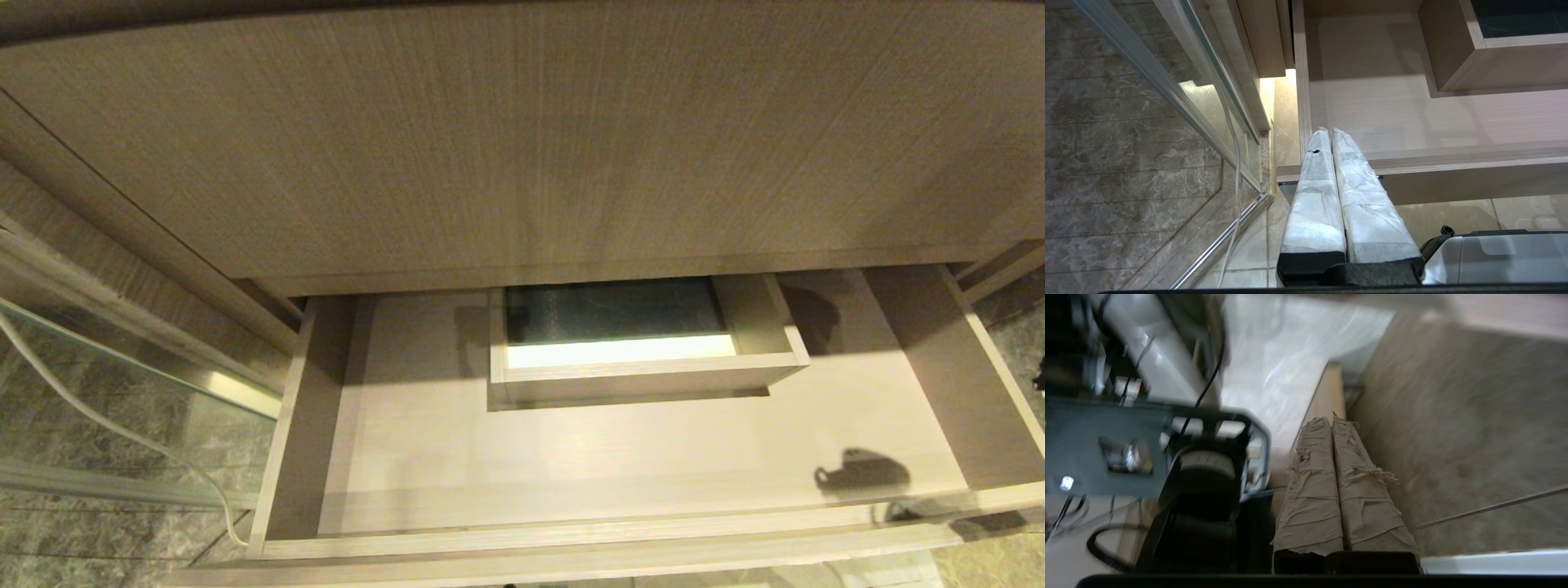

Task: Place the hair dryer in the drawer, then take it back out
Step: Close the drawer

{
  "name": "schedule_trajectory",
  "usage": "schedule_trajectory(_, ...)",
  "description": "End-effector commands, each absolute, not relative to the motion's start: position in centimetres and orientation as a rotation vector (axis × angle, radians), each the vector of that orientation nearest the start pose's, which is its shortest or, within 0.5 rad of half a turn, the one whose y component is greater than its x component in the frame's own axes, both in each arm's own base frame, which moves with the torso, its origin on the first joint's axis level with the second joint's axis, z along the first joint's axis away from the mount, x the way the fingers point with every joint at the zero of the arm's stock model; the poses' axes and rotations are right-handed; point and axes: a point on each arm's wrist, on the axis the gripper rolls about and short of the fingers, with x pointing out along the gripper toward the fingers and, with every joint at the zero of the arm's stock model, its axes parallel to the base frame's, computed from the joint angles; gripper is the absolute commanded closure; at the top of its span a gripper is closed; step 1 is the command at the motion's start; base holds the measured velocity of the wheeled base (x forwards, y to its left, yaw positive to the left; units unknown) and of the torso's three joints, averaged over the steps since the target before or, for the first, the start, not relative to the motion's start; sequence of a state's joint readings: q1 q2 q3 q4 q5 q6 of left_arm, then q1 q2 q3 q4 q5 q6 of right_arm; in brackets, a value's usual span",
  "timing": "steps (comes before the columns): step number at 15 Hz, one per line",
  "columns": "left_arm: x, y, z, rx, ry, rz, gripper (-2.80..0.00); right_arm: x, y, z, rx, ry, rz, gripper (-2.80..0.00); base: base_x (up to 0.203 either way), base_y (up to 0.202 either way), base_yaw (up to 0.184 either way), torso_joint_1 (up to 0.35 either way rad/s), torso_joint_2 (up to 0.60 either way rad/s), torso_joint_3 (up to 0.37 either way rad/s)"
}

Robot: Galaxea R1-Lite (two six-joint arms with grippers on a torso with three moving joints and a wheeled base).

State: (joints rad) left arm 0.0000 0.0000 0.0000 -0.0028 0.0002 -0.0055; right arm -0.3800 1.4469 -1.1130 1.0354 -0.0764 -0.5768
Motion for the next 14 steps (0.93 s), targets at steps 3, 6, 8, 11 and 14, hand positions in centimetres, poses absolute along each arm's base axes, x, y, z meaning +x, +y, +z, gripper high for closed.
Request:
schedule_trajectory(3,-2.3,0.0,7.6,-0.006,-0.002,0.001,0.00,17.4,-7.1,18.2,-0.228,1.568,0.093,0.00,0.000,0.000,0.000,0.000,0.00,0.000)
schedule_trajectory(6,-2.3,0.0,7.6,-0.006,-0.002,0.001,0.00,18.5,-7.5,16.9,-0.216,1.621,0.122,0.00,0.000,0.000,0.000,0.000,0.00,0.000)
schedule_trajectory(8,-2.3,0.0,7.6,-0.006,-0.003,0.001,0.00,19.3,-7.6,16.4,-0.225,1.626,0.134,0.00,0.000,0.000,0.000,0.000,0.00,0.000)
schedule_trajectory(11,-2.3,0.0,7.6,-0.006,-0.002,0.001,0.00,21.2,-7.7,15.3,-0.264,1.578,0.137,0.00,0.000,0.000,0.000,0.000,0.00,0.000)
schedule_trajectory(14,-2.3,0.0,7.6,-0.006,-0.002,0.002,0.00,21.3,-7.8,14.7,-0.293,1.630,0.141,0.00,0.000,0.000,0.000,0.000,0.00,0.000)
